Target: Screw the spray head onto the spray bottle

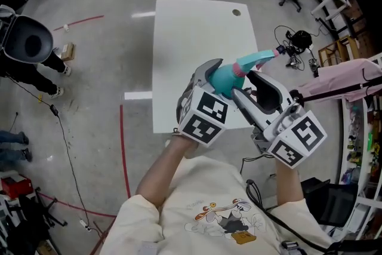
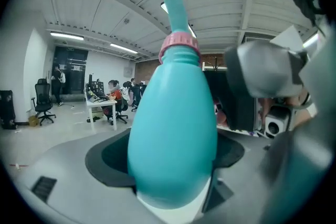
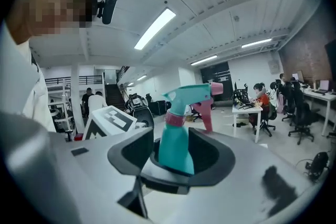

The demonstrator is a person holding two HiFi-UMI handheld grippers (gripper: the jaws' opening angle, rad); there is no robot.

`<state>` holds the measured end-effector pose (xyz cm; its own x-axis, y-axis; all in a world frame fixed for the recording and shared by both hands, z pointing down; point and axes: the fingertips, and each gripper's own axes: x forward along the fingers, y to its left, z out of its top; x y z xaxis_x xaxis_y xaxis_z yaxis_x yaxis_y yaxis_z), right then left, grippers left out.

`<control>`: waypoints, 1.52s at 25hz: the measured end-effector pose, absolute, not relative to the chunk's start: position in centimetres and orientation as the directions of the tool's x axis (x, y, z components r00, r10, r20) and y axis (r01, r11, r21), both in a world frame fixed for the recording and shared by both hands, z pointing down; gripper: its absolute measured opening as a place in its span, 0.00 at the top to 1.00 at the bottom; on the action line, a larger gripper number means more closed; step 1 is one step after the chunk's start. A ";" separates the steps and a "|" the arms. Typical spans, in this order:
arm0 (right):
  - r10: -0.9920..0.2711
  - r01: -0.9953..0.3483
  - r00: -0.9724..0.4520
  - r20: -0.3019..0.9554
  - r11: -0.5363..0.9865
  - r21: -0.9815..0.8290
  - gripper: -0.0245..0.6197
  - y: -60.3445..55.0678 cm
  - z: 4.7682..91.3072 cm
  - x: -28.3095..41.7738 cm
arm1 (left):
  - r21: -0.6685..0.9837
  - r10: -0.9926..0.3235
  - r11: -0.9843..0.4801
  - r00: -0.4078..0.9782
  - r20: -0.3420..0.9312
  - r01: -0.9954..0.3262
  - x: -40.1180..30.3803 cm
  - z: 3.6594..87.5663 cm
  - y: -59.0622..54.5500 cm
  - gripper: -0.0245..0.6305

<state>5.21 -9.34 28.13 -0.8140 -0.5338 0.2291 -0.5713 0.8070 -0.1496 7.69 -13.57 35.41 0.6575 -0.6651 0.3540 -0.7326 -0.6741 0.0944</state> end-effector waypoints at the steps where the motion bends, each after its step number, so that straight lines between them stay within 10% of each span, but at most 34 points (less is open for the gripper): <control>1: -0.520 -0.558 -0.821 0.236 0.817 -0.143 0.66 -8.8 28.1 5.3 | 0.091 -0.666 -0.676 0.659 0.348 -0.731 7.5 35.2 -13.7 0.32; 21: -0.044 -0.080 -0.978 0.206 0.982 -0.173 0.56 -7.2 23.7 6.6 | -0.042 -0.456 -0.877 0.800 0.389 -0.479 9.4 34.0 -8.8 0.32; 38: 0.107 0.133 -0.765 0.635 0.991 -0.007 0.76 -5.3 26.2 6.9 | -0.149 -0.475 -0.867 0.698 0.536 -0.476 9.9 36.1 -8.3 0.32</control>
